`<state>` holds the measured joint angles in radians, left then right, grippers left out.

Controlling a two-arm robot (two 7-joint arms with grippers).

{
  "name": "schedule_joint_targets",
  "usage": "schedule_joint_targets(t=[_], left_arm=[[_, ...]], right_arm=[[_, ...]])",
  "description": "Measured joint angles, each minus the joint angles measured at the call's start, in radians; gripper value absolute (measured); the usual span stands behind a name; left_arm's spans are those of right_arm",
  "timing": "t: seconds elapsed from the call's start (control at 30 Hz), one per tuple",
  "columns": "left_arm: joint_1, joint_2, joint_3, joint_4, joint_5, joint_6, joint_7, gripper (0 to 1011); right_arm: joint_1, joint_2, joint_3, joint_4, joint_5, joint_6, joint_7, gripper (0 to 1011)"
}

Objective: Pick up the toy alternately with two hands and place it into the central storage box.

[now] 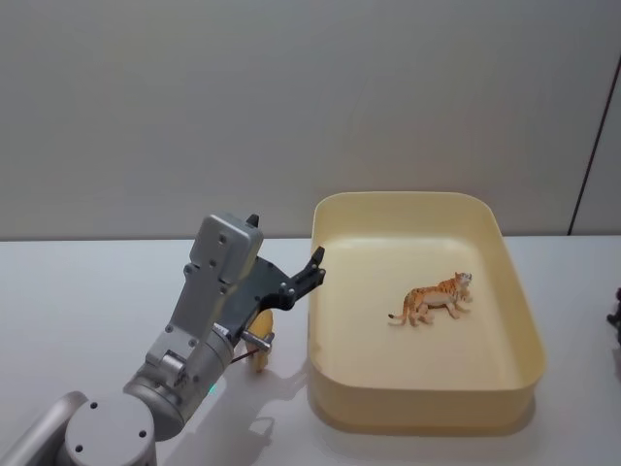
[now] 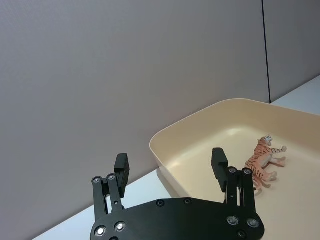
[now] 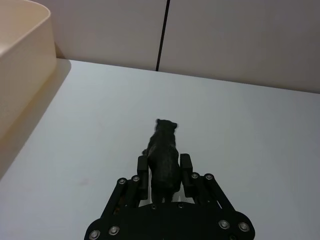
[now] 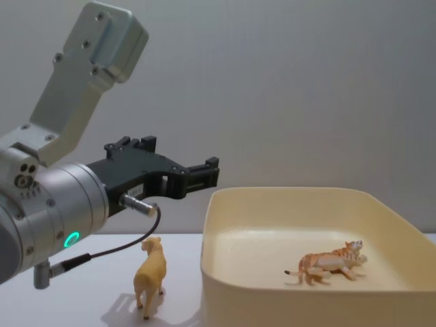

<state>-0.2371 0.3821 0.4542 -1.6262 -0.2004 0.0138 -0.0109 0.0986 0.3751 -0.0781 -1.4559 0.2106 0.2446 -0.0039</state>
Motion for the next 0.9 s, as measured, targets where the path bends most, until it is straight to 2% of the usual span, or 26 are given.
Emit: schedule_joint_targets(t=[0.07, 0.13, 0.53, 0.9], left_arm=[[0.000, 0.000, 0.000, 0.000, 0.000, 0.000, 0.000, 1001], [0.000, 0.000, 0.000, 0.000, 0.000, 0.000, 0.000, 1001], [0.000, 0.000, 0.000, 0.000, 0.000, 0.000, 0.000, 1001], [0.000, 0.000, 0.000, 0.000, 0.000, 0.000, 0.000, 1001]], right_arm=[[0.000, -0.002, 0.000, -0.006, 0.005, -0.003, 0.003, 322], [-0.001, -0.003, 0.000, -0.012, 0.010, -0.007, 0.005, 313], [0.007, -0.027, -0.005, -0.100, 0.074, -0.045, 0.020, 313], [0.043, -0.065, -0.027, -0.196, 0.123, -0.034, 0.062, 313]])
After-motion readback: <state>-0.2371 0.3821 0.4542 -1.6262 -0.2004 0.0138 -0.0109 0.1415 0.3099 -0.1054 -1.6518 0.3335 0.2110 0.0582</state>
